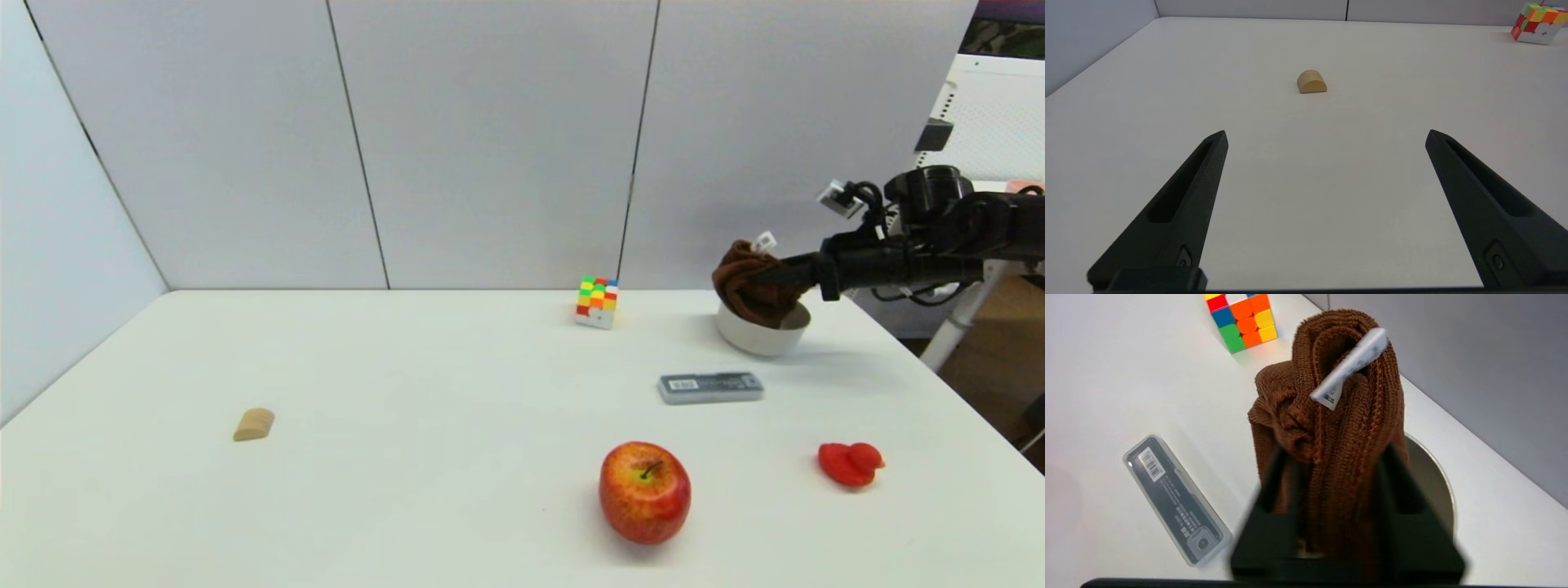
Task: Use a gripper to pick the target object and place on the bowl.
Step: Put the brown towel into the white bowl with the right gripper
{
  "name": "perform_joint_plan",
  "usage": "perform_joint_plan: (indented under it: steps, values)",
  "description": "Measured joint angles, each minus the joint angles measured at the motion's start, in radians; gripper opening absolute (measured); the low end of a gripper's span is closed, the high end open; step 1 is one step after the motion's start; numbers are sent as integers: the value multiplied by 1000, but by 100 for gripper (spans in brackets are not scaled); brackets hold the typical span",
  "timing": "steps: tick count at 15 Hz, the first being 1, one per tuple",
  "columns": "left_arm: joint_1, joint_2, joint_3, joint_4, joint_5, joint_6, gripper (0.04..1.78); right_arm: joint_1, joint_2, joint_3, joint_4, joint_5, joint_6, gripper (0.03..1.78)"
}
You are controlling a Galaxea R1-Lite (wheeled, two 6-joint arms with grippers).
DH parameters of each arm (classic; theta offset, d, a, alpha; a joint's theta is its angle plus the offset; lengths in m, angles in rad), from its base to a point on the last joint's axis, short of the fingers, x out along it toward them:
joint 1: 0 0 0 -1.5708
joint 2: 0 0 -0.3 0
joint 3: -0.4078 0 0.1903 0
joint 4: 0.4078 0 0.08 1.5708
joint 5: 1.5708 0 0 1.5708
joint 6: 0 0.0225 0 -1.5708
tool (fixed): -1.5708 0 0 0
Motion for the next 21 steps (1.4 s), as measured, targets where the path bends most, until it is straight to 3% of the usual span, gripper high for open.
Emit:
perform_joint_plan:
  steps: [3,8,13,21]
  values:
    - [0,0,0,0,0,0,171,-2,0,-8,1,0,0,96]
    - [0,0,0,0,0,0,171,-9,1,-19,1,-1,1,131]
    - [0,0,0,0,-1,0,171,-27,8,-50,7,-1,2,150]
    - [0,0,0,0,0,0,171,-74,-41,-71,52,-5,7,164]
